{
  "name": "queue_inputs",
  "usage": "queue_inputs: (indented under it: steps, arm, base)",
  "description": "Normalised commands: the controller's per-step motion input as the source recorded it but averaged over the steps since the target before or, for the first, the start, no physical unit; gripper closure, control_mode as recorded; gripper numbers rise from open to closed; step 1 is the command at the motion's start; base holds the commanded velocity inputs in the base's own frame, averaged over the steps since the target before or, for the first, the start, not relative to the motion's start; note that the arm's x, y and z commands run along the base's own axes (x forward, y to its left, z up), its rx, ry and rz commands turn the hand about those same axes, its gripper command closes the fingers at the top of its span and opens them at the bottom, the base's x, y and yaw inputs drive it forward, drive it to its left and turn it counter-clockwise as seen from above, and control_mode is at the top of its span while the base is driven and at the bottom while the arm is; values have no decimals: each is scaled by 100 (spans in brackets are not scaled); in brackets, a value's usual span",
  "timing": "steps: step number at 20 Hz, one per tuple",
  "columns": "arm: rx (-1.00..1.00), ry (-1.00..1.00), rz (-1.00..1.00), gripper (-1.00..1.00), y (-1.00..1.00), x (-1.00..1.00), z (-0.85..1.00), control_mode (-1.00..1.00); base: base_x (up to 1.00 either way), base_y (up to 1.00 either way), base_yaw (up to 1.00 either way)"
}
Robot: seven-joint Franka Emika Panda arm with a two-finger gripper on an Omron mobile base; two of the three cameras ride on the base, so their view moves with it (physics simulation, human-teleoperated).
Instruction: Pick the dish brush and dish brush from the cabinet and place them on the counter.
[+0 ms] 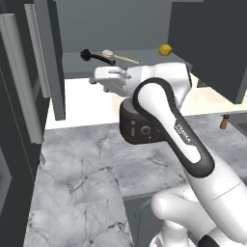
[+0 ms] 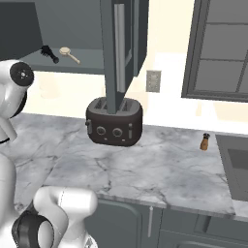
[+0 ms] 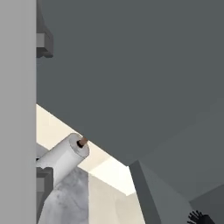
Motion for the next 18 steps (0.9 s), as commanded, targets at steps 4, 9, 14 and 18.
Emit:
queue_inputs:
  steps: [4,9,14,18]
  arm:
    - [-9,29,-12,-100,-6,0,39,-100]
    - [-1,11,-6,-100,0,2,4,-100]
    - [-19,17,-2,-100,-34,-14,2,-100]
    - [-33,22,-1,-100,-45,-47,-6,-100]
  base:
    - [0,0,0]
    - [0,0,0]
    - [0,0,0]
    - [0,0,0]
